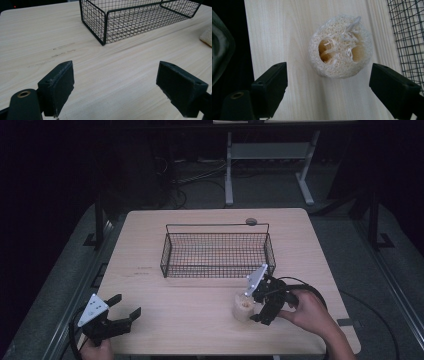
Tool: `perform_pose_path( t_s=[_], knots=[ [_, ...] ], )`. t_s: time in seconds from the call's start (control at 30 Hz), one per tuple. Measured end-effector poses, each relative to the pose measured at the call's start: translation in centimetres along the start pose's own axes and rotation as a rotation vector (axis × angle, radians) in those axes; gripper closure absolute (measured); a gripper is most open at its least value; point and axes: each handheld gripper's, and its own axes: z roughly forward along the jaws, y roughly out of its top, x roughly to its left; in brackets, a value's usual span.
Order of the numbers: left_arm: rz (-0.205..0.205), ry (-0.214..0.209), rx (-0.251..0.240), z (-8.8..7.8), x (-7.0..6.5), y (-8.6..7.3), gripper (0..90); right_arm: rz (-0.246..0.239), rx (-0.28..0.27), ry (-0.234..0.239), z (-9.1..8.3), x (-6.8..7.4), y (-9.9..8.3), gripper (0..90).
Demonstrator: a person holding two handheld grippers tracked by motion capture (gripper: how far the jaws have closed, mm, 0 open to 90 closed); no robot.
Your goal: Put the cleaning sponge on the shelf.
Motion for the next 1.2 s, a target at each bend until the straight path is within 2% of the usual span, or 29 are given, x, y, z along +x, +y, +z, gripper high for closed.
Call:
perform_pose_path(
  t_s=[0.2, 0.4, 0.43, 0.73, 0.8, 0.83, 1.2],
  knots=[
    [-0.001, -0.002, -0.002, 0.0, 0.0, 0.0, 13.9, -0.008, 0.015, 0.0, 0.3, -0.3, 0.7, 14.9],
    [-0.003, -0.001, -0.003, -0.1, 0.1, 0.0, 13.9, 0.008, 0.044, 0.019, 1.0, -1.1, 1.2, 15.3],
    [-0.004, 0.0, -0.003, -0.1, 0.1, 0.0, 13.9, 0.004, 0.05, 0.021, 1.2, -1.3, 1.5, 19.1],
    [-0.005, -0.002, -0.004, -0.1, 0.1, 0.0, 13.9, -0.017, 0.081, 0.024, 1.8, -1.4, 2.4, 20.2],
    [-0.004, -0.003, -0.003, -0.1, 0.1, 0.0, 13.9, -0.021, 0.093, 0.018, 2.0, -1.3, 2.6, 22.3],
    [-0.004, -0.002, -0.003, -0.1, 0.1, 0.0, 13.9, -0.029, 0.104, 0.017, 2.2, -1.3, 2.7, 27.2],
    [-0.006, 0.001, -0.006, -0.2, 0.3, -0.1, 13.9, -0.04, 0.091, 0.03, 2.1, -1.1, 3.0, 28.4]
  ],
)
